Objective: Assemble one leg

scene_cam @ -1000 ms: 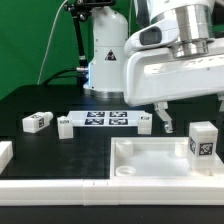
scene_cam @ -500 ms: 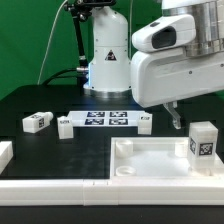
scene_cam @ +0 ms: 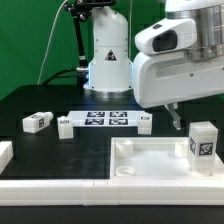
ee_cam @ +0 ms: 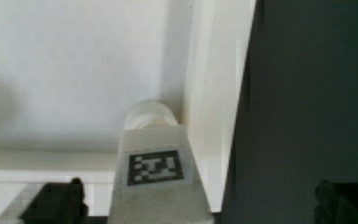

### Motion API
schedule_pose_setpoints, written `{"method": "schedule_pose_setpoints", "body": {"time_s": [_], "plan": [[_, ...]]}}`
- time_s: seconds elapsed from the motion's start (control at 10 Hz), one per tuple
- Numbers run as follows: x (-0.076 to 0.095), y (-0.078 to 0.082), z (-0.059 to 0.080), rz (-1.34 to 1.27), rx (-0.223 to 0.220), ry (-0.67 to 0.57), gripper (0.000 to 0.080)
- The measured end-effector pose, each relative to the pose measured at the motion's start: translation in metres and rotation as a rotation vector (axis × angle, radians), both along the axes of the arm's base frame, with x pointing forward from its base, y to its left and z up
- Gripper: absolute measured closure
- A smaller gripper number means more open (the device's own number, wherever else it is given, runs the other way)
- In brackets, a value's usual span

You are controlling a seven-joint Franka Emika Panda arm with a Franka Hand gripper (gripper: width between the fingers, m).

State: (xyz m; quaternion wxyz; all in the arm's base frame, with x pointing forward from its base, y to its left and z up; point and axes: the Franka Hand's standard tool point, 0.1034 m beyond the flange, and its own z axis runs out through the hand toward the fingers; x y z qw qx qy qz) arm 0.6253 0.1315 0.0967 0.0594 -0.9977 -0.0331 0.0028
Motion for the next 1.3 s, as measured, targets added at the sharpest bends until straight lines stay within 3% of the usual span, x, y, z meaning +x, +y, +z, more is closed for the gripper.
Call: {"method": "schedule_pose_setpoints", "body": {"time_s": [0.2, 0.6, 0.9, 1.3], "plan": [[0.006, 0.000, -0.005, 0.030, -0.025, -0.042, 0.0150], [0.008, 0.001, -0.006, 0.033, -0.024, -0.055, 0.0150], [0.009, -0.017, -0.019, 0.051, -0.033, -0.055, 0.0150], [0.008, -0.014, -0.020, 0.050, -0.032, -0.052, 0.0150]]}}
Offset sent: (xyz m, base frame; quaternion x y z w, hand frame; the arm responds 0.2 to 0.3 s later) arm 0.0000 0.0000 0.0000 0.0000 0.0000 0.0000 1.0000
